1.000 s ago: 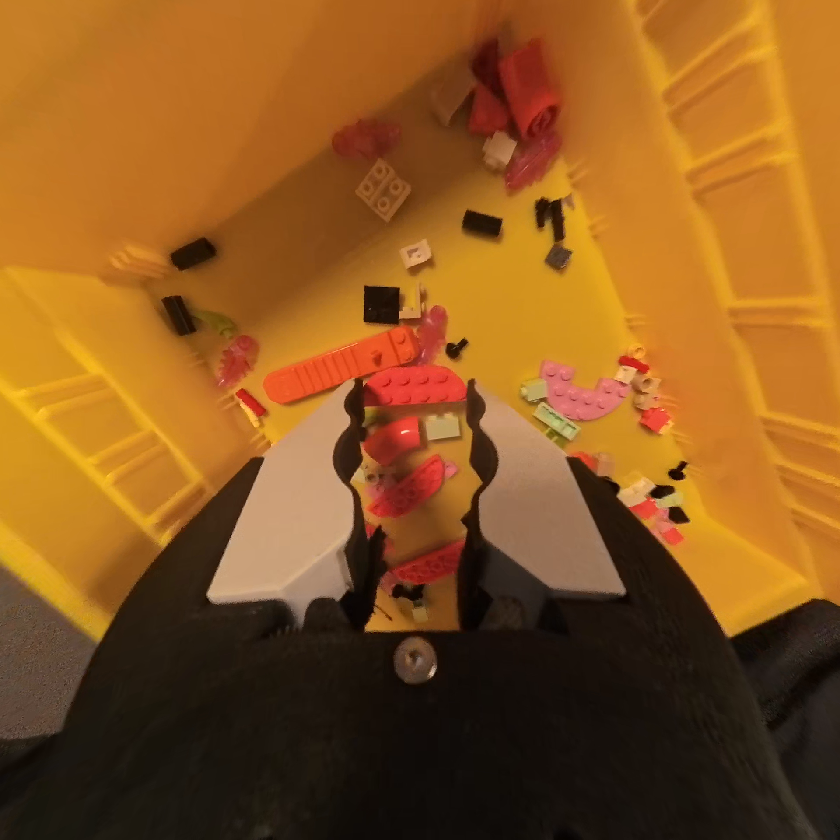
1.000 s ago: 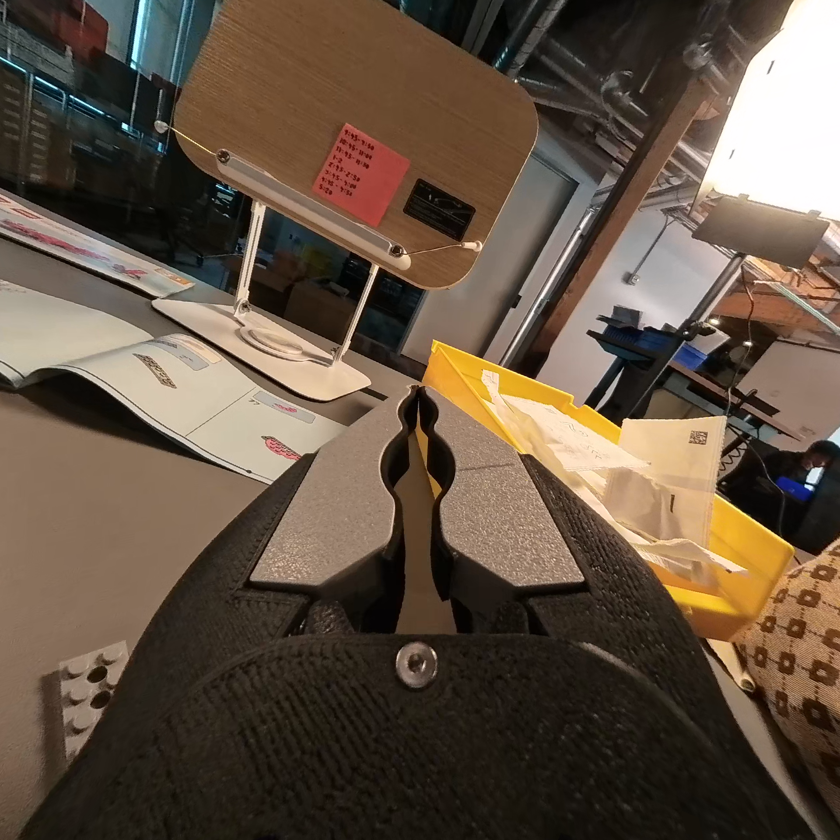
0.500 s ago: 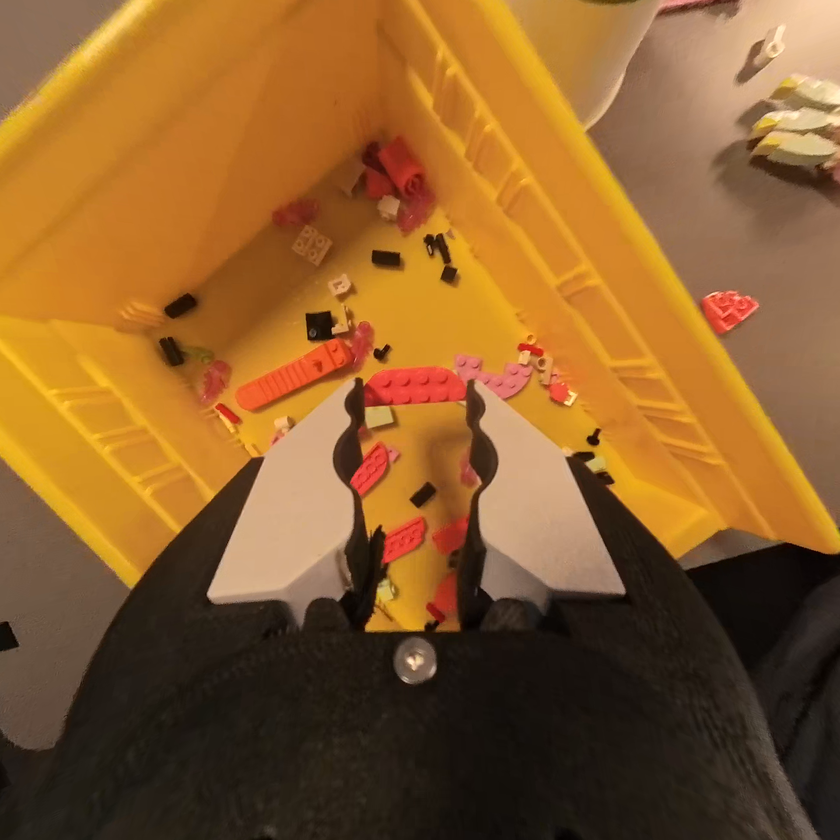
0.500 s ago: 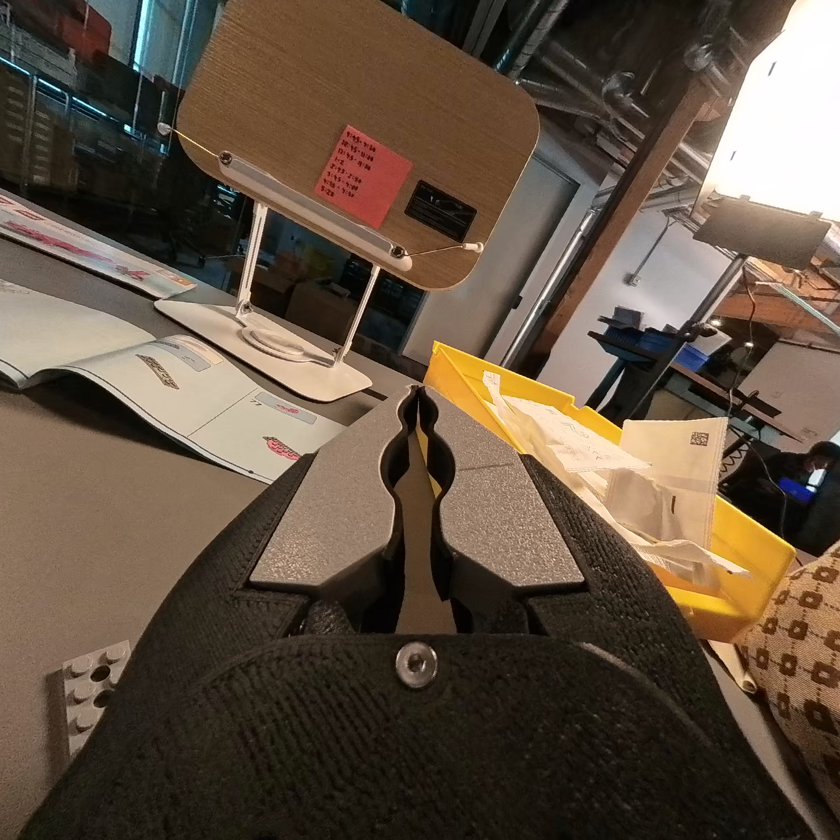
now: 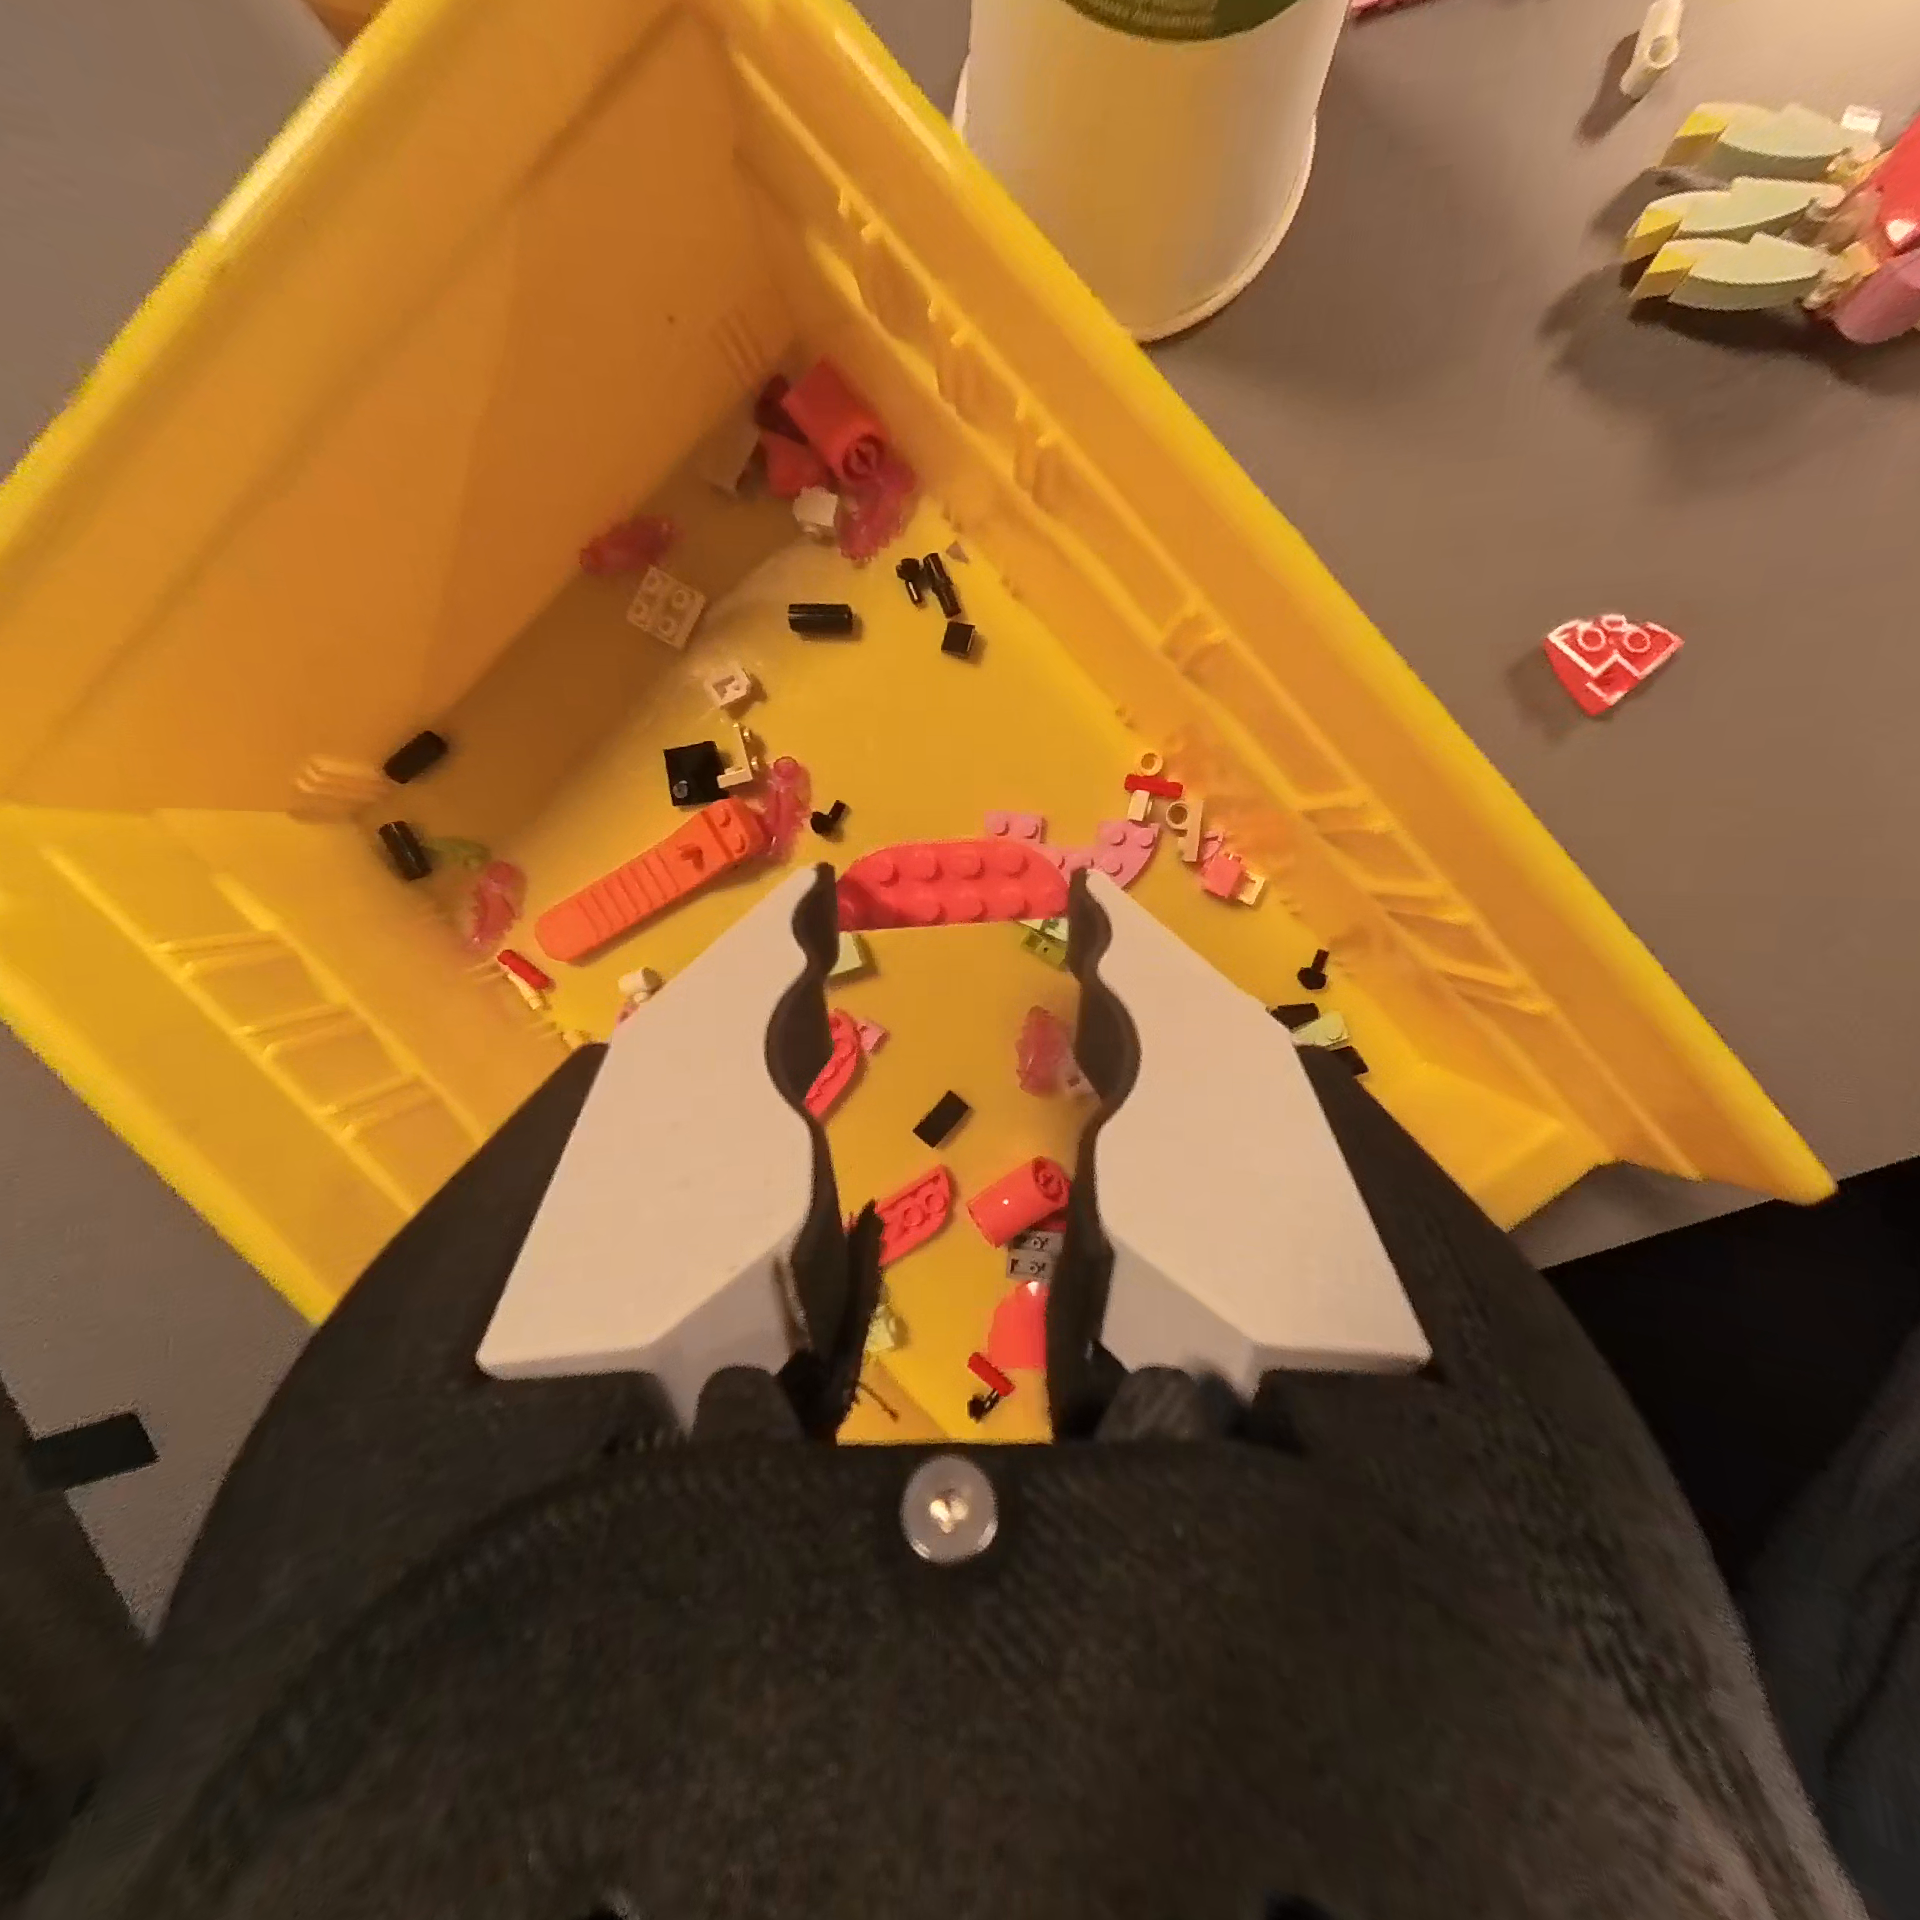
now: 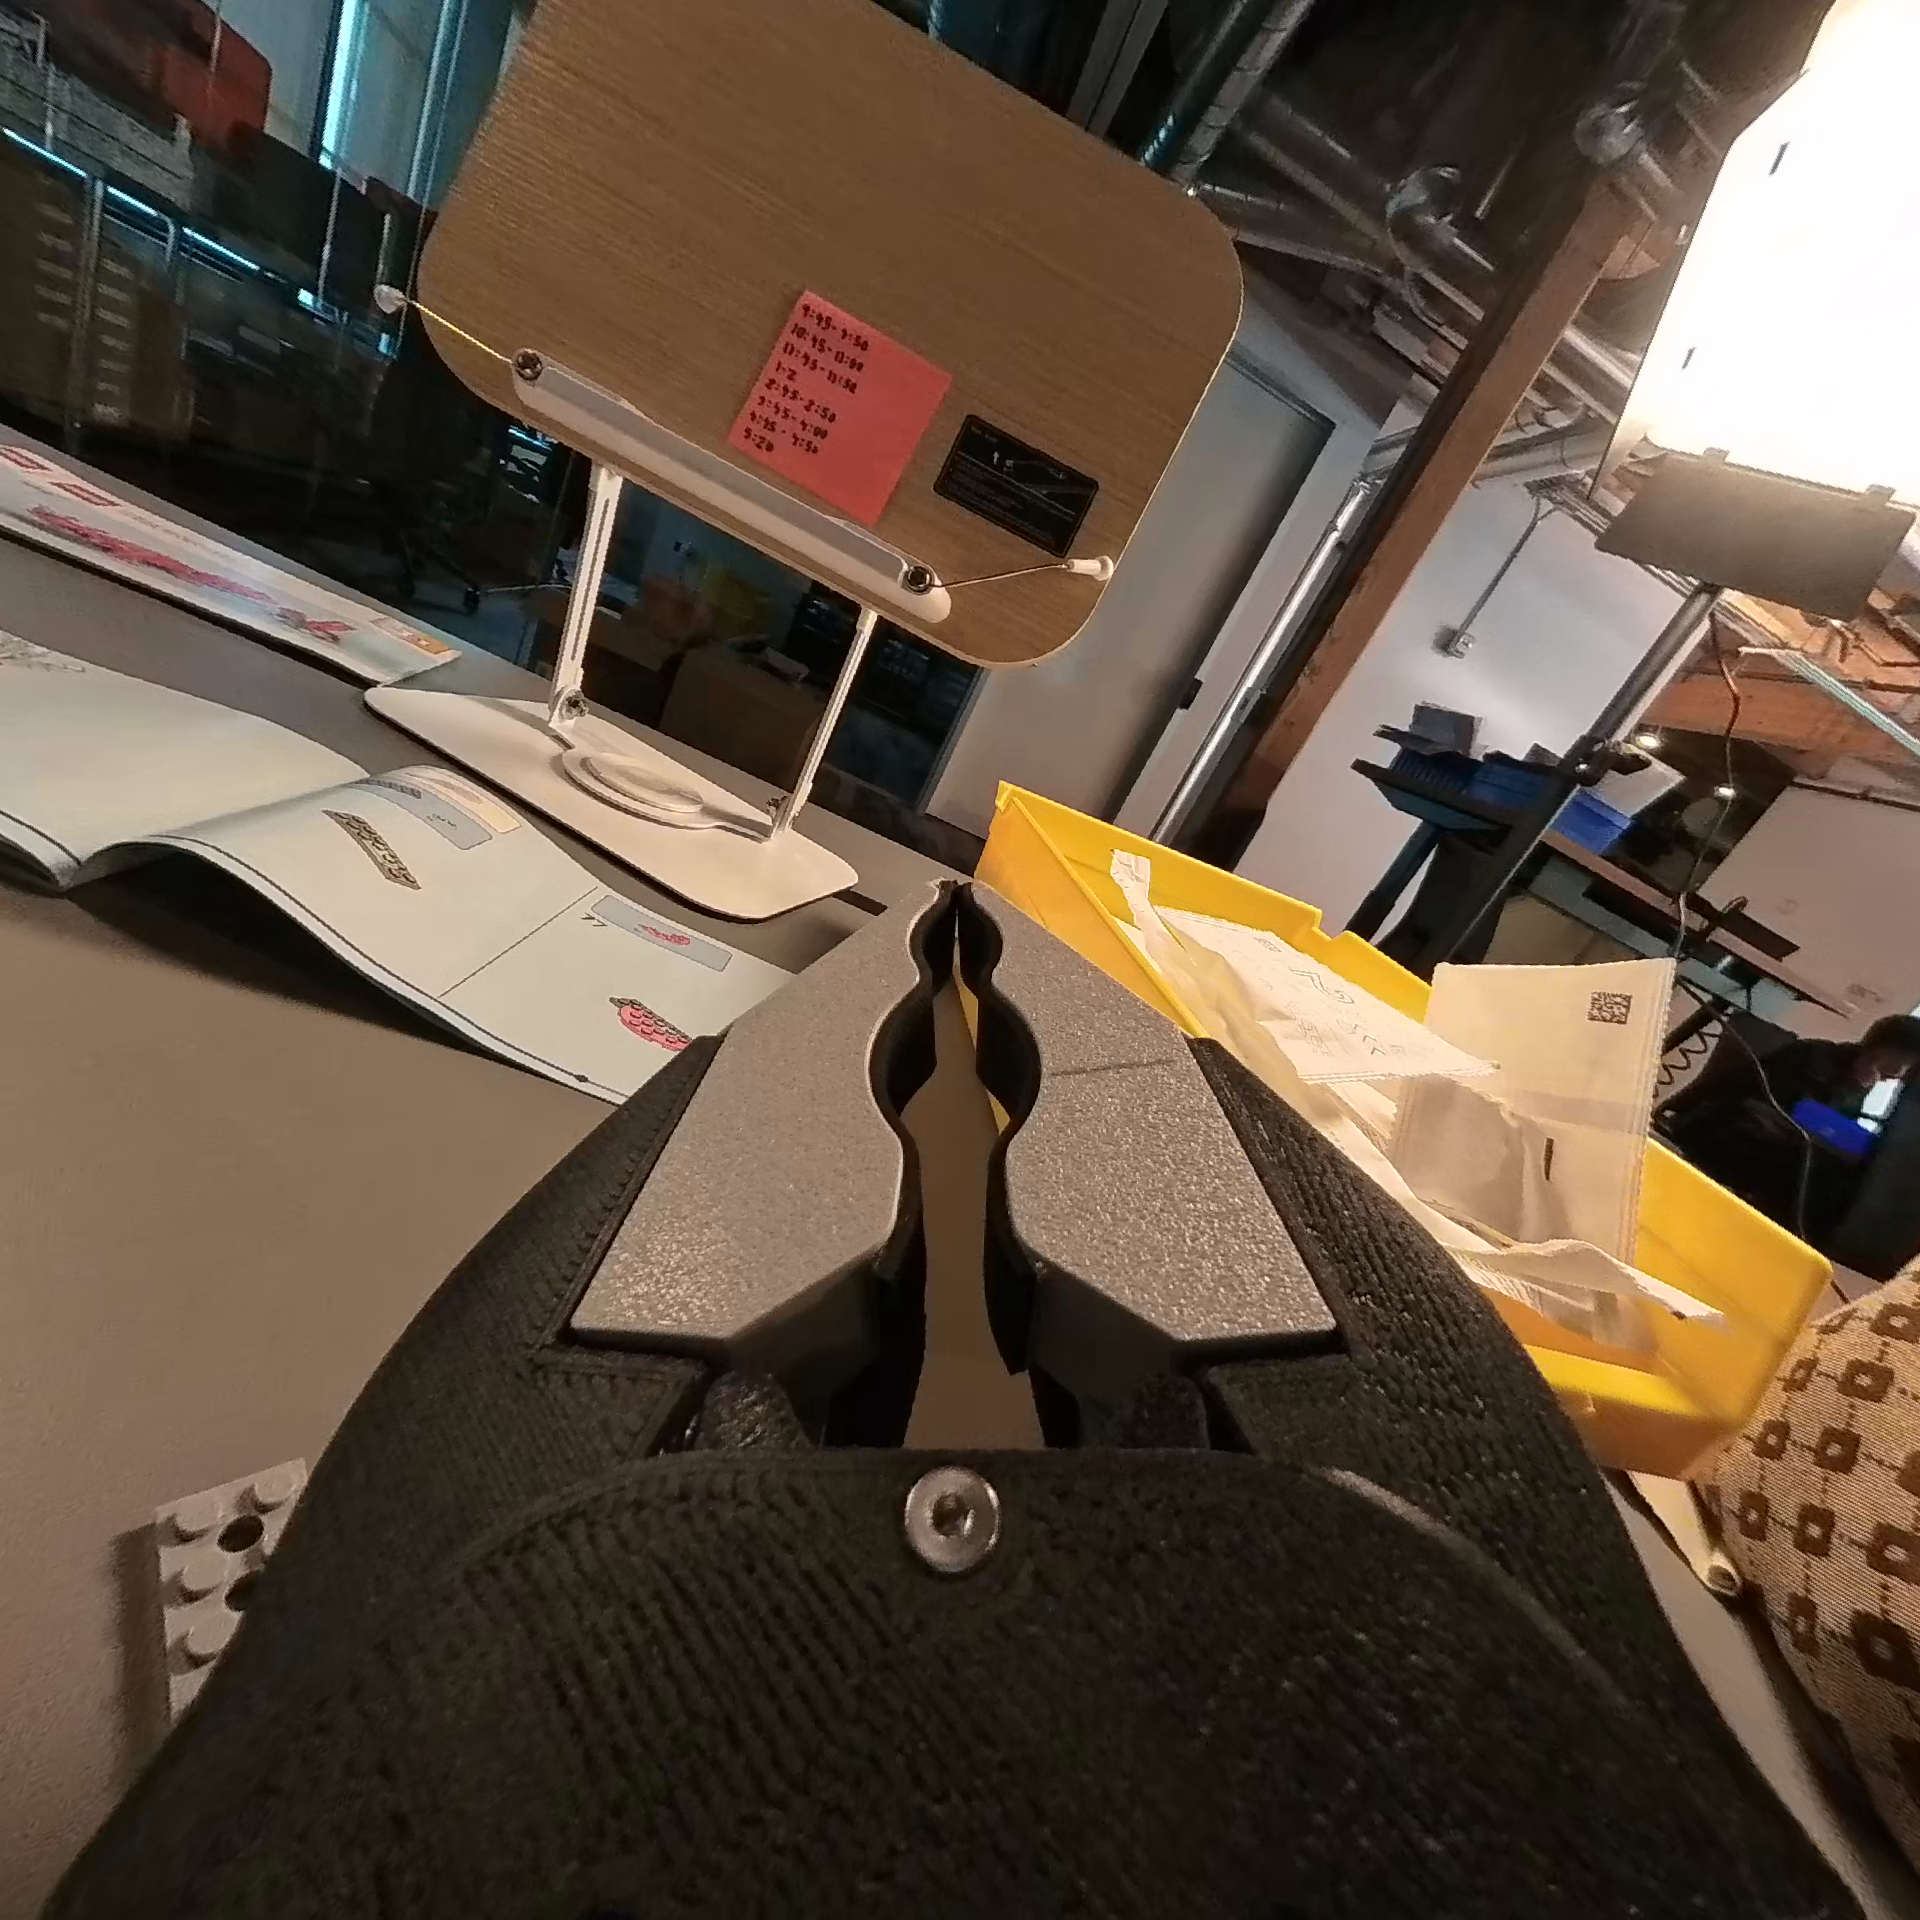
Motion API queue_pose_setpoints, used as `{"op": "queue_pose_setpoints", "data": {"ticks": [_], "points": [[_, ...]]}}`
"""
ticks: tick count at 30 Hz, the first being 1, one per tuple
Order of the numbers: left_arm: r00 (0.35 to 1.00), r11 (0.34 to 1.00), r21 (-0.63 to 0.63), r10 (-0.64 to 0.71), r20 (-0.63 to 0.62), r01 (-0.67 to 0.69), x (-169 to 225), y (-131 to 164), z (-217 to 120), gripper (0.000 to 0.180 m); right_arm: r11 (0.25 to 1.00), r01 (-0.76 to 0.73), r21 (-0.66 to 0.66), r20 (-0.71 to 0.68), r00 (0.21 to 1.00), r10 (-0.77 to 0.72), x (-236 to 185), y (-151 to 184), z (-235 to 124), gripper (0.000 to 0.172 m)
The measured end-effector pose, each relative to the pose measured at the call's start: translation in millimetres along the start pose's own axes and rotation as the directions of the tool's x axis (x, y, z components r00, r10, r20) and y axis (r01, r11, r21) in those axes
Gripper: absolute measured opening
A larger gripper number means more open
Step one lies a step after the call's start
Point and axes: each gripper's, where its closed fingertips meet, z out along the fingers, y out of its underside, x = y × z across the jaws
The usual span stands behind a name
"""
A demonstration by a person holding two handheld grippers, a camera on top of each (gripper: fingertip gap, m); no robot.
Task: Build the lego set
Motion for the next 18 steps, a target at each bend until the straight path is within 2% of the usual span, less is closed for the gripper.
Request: {"op": "queue_pose_setpoints", "data": {"ticks": [4,7,11,15,18], "points": [[0.998,0.999,-0.016,-0.043,-0.05,0.042,1,3,6,0.043,1.0,-0.004,0.001,0.003,1.0,0.004,-1,0,0,0.0],[0.995,0.995,-0.079,-0.071,-0.07,0.066,-3,13,17,0.043,1.0,-0.001,0.002,0.006,1.0,0.001,-2,-1,0,0.0],[0.996,0.987,-0.142,-0.075,0.038,0.08,-28,26,37,0.043,1.0,-0.001,0.003,0.008,1.0,0.001,-2,-1,0,0.0],[0.986,0.982,-0.081,-0.169,0.017,0.17,-34,18,54,0.044,1.0,-0.006,0.002,0.006,1.0,0.006,-2,-1,0,0.0],[0.991,0.992,-0.053,-0.113,0.069,0.117,-36,14,58,0.057,1.0,-0.006,0.002,0.006,1.0,0.005,-2,-1,0,0.0]]}}
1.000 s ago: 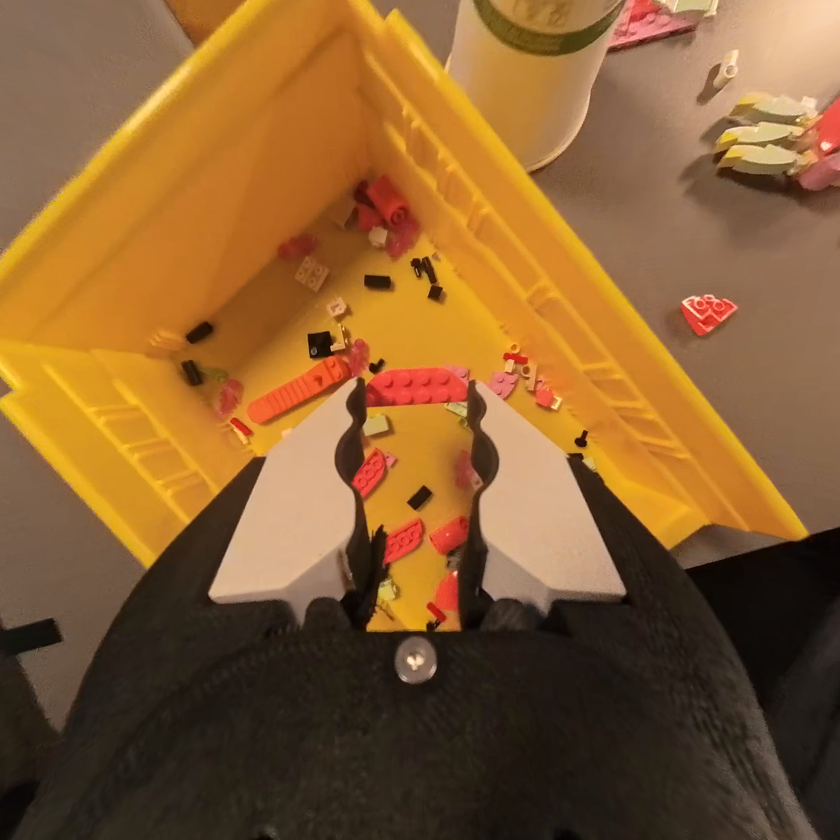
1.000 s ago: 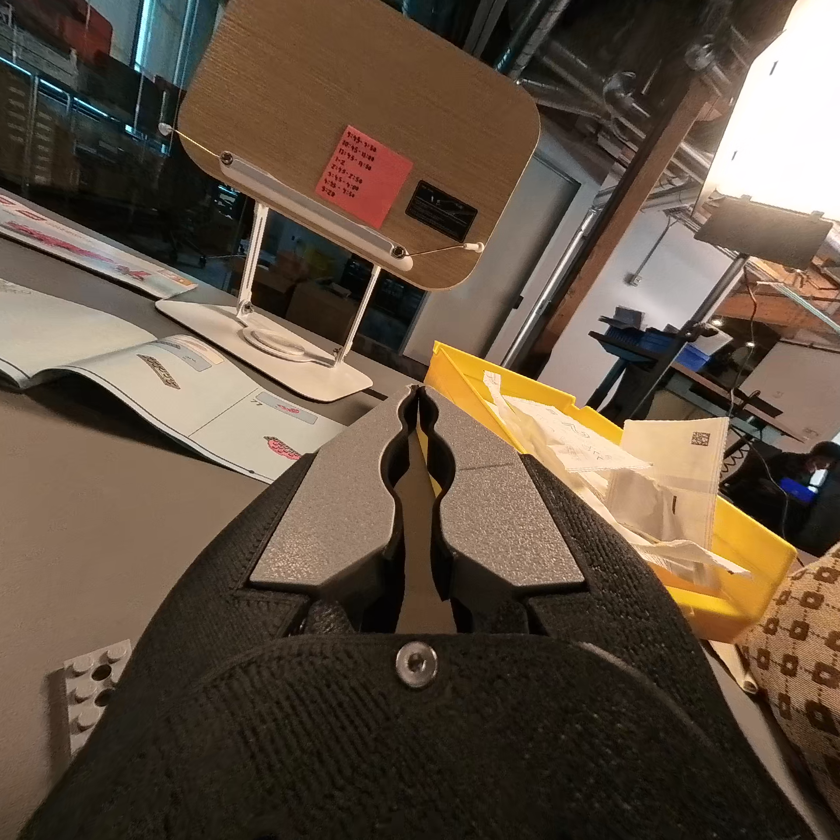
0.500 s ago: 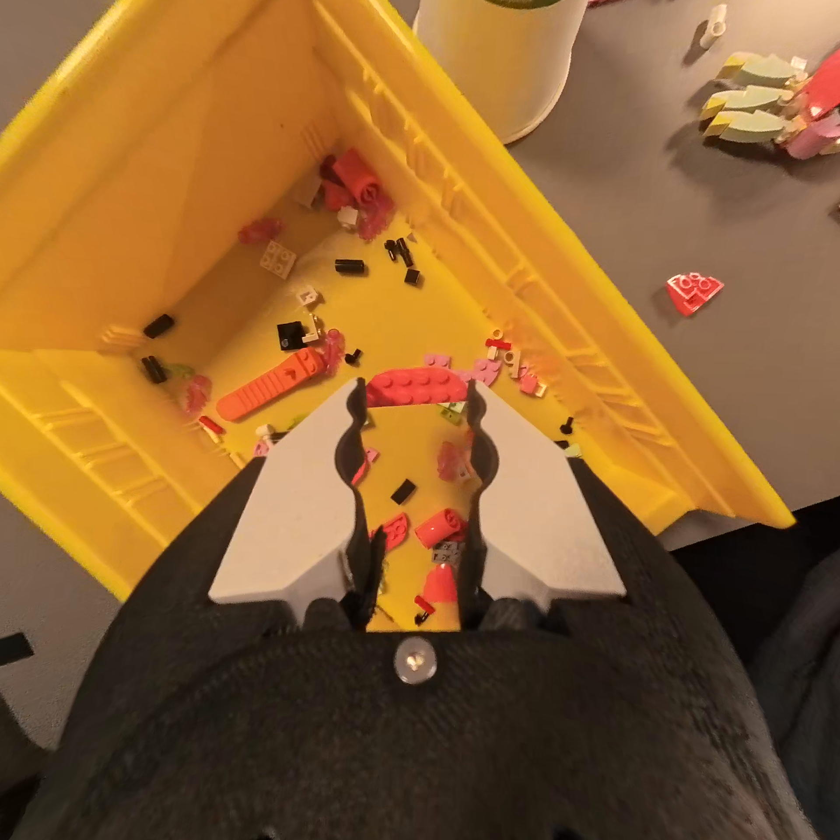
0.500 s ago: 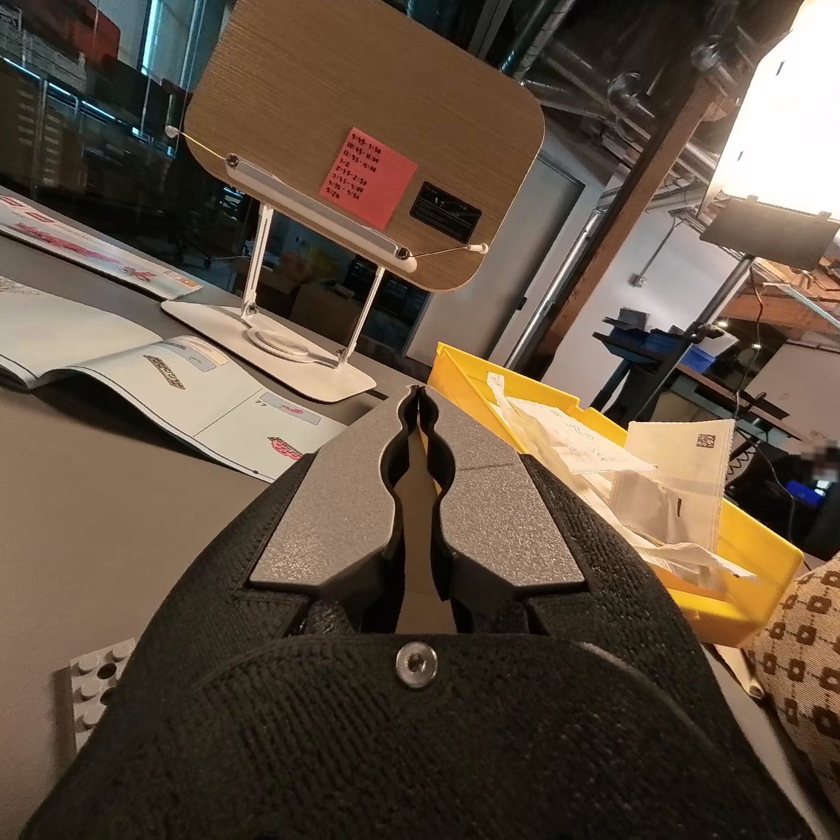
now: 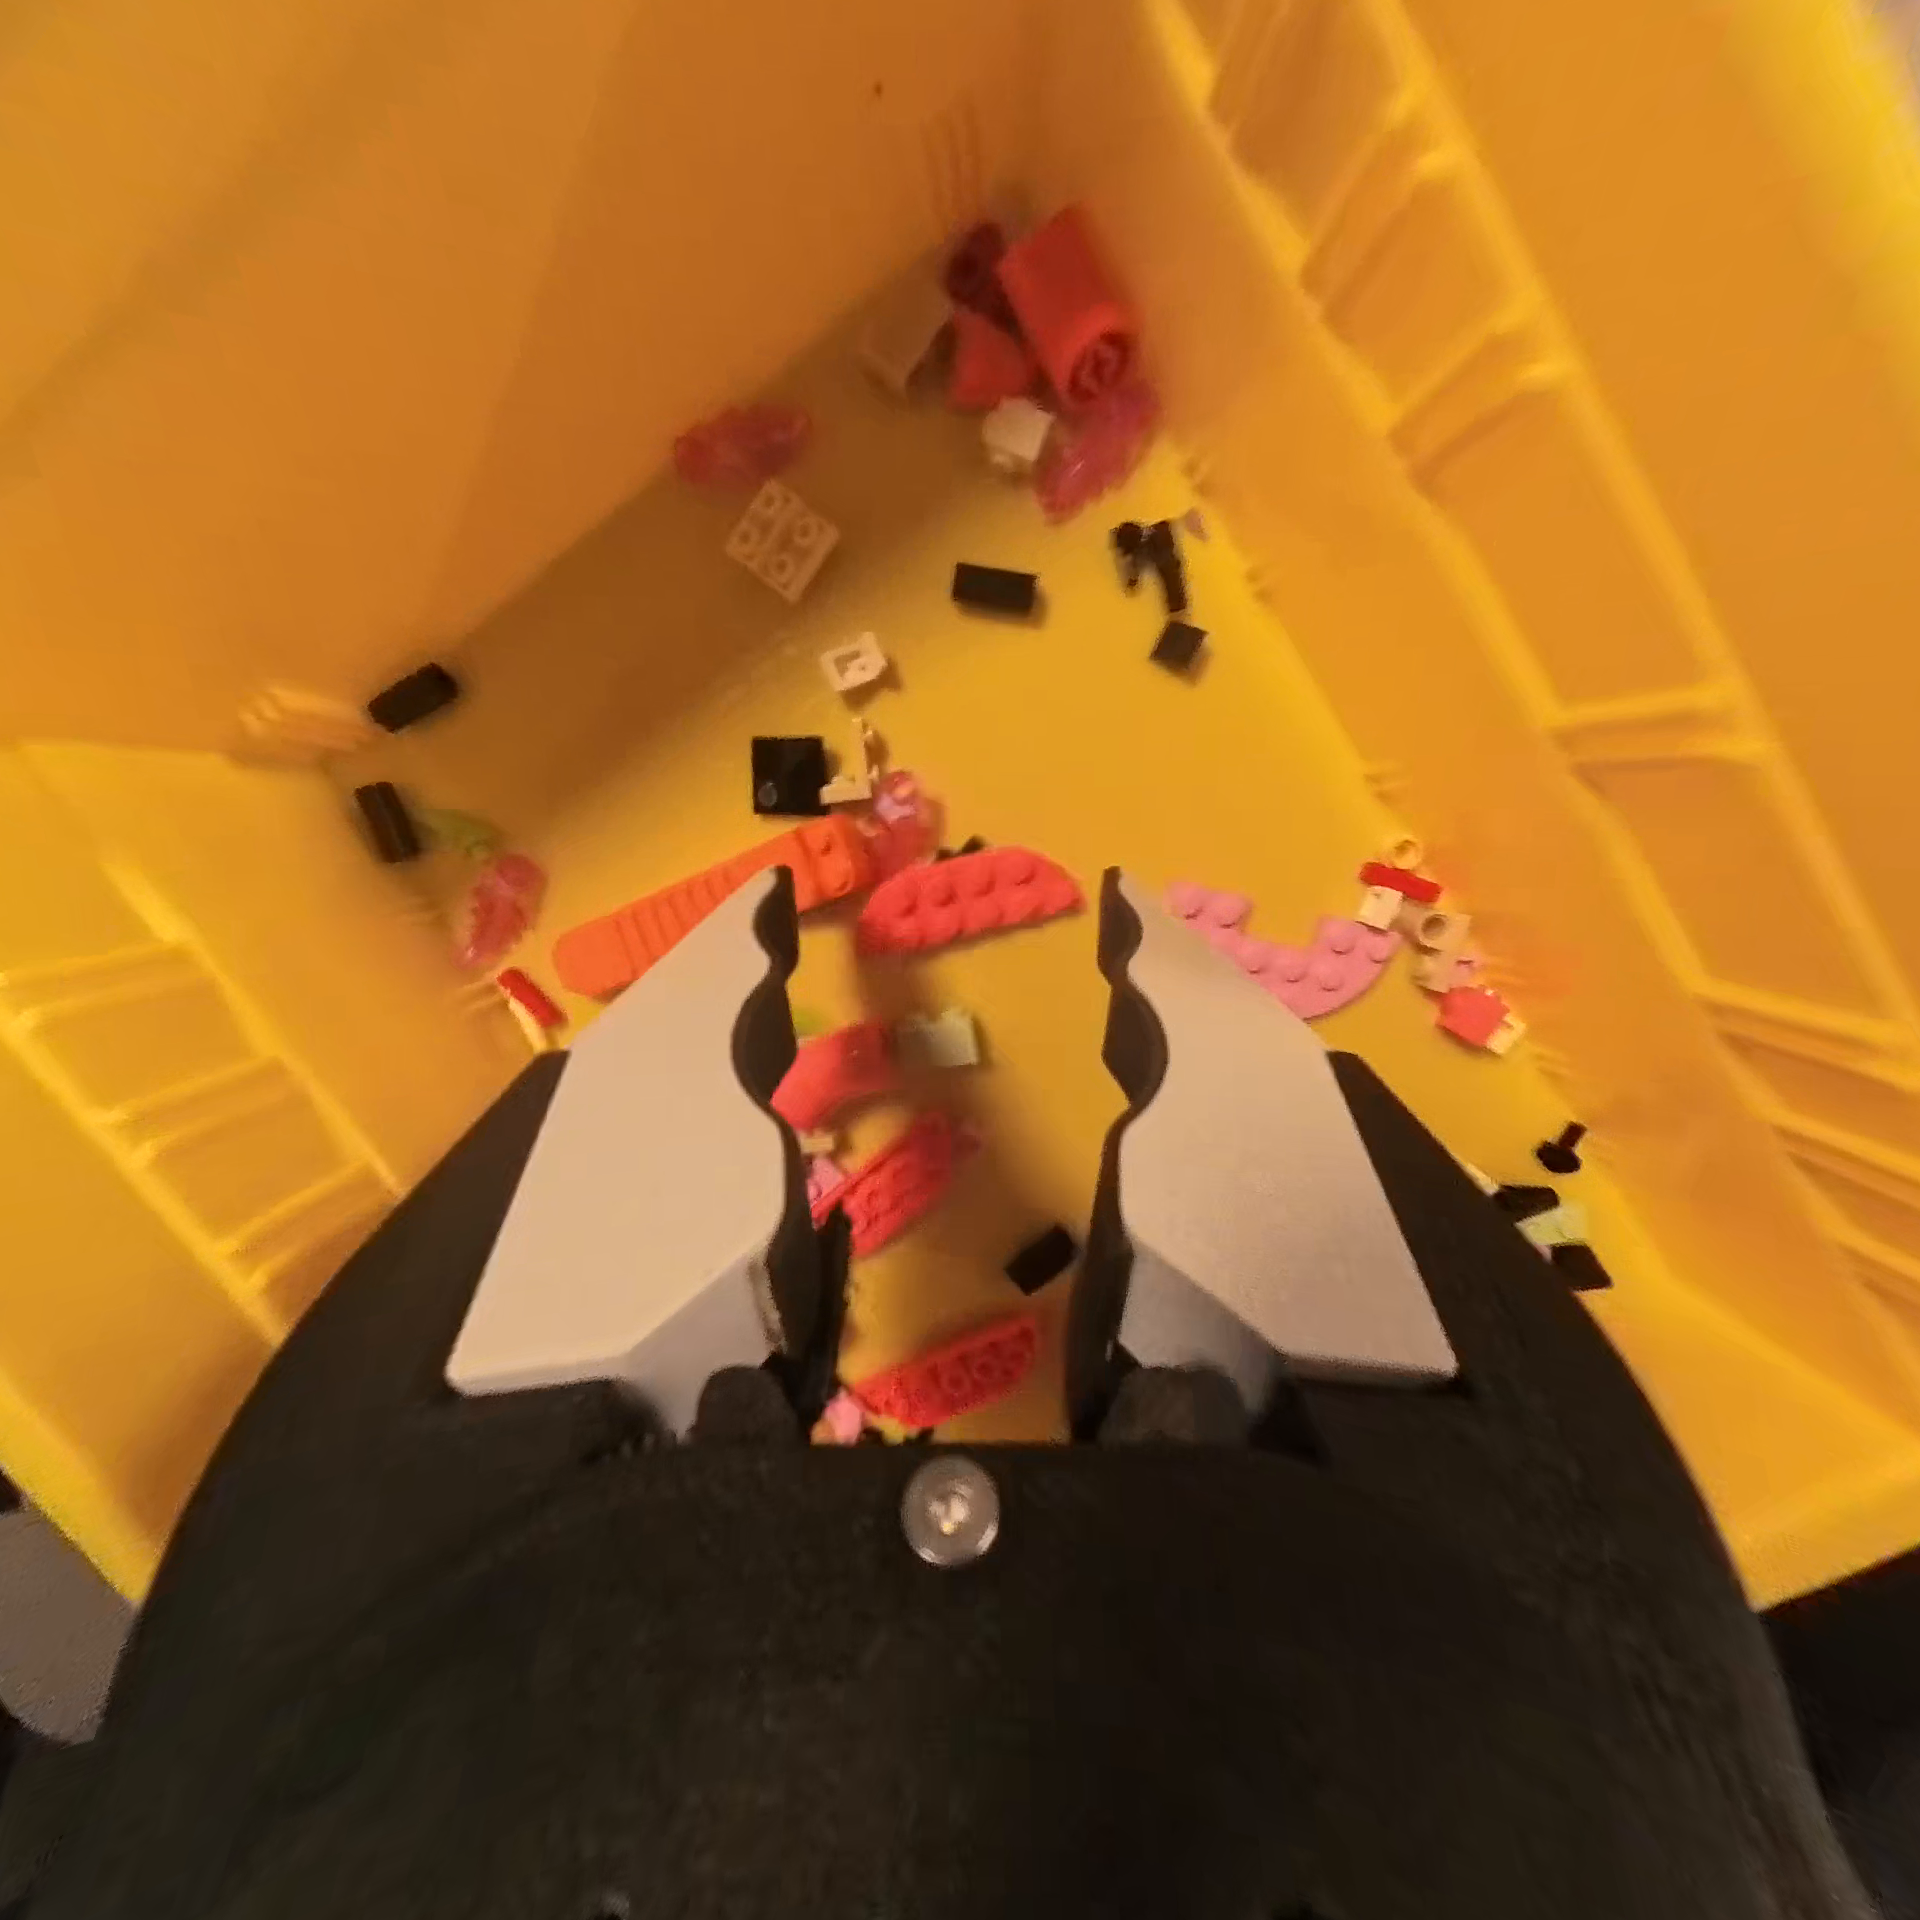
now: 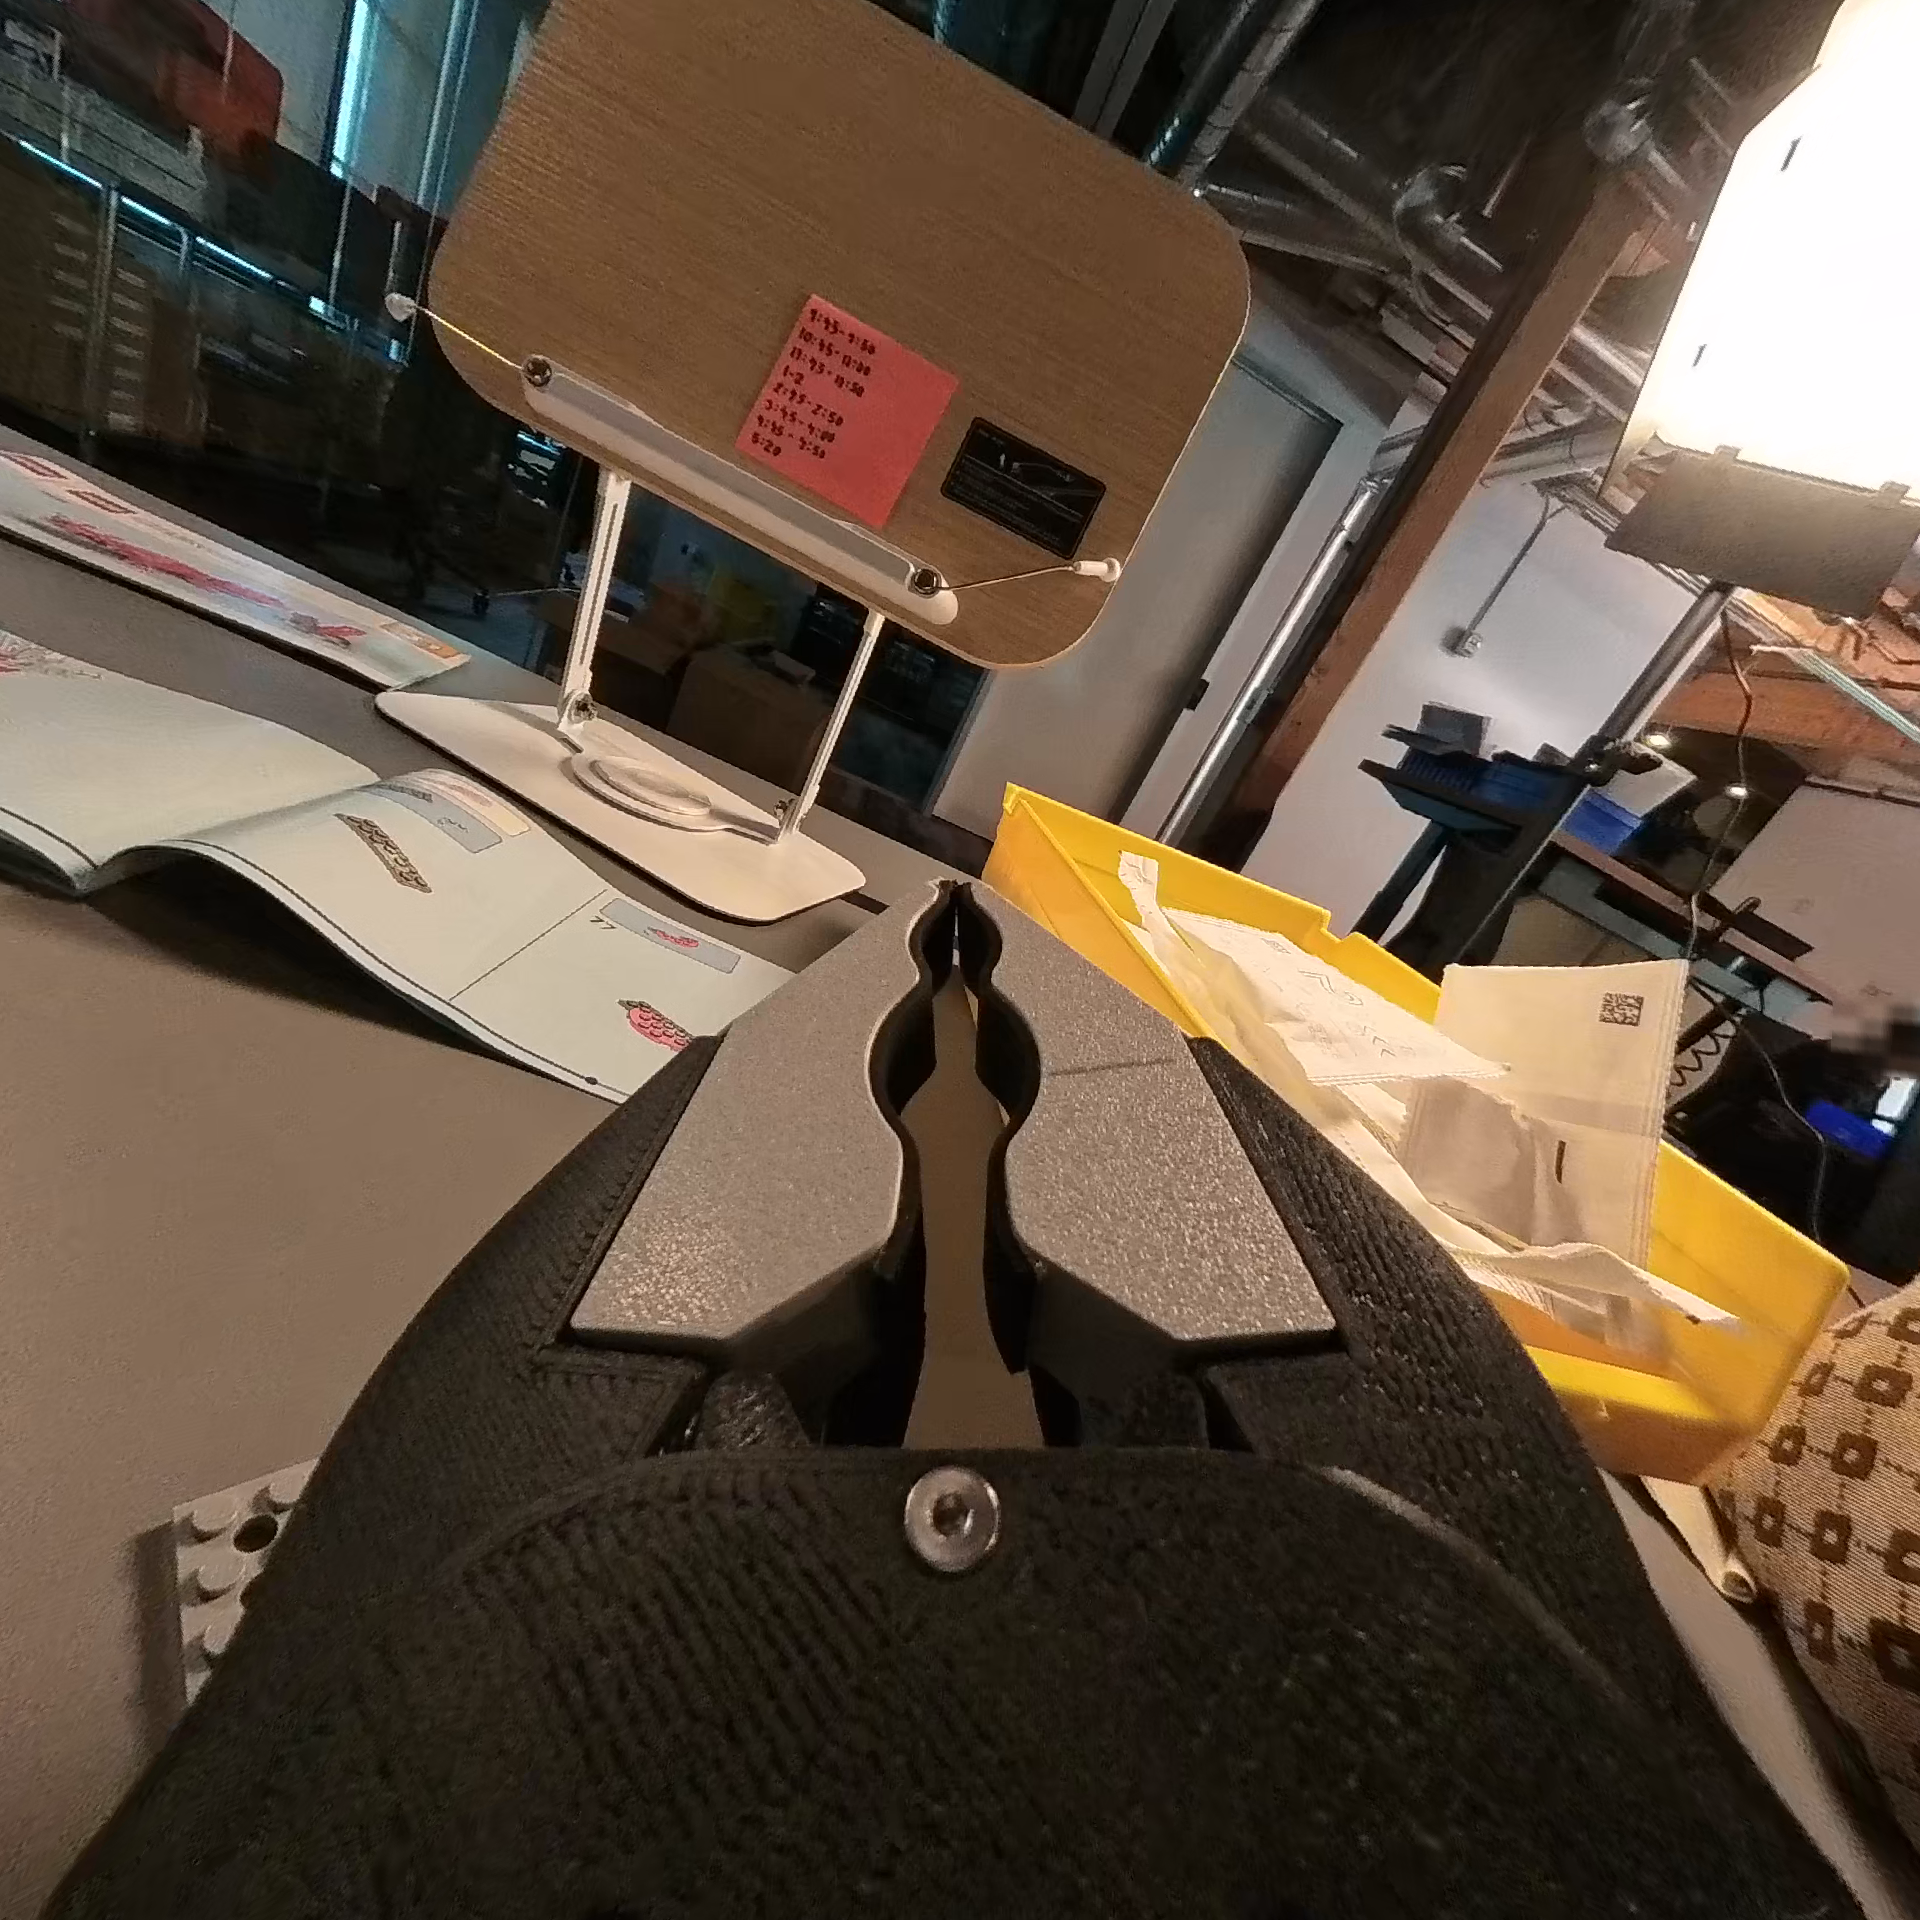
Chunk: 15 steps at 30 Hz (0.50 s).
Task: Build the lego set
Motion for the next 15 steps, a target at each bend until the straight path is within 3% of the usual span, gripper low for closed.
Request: {"op": "queue_pose_setpoints", "data": {"ticks": [3,5,9,15], "points": [[0.985,0.985,0.079,0.157,-0.069,-0.151,29,-8,-8,0.053,1.0,0.001,0.0,0.002,1.0,-0.001,0,0,0,0.0],[0.962,0.97,0.059,0.242,-0.13,-0.236,46,-1,-8,0.051,1.0,0.006,-0.002,0.005,1.0,-0.006,-1,0,1,0.0],[0.92,0.938,-0.012,0.336,-0.201,-0.345,60,21,2,0.067,1.0,0.006,-0.001,0.006,1.0,-0.006,-1,0,1,0.0],[0.917,0.936,-0.015,0.341,-0.208,-0.351,61,24,6,0.068,1.0,0.007,-0.001,0.008,1.0,-0.007,-2,0,1,0.0]]}}
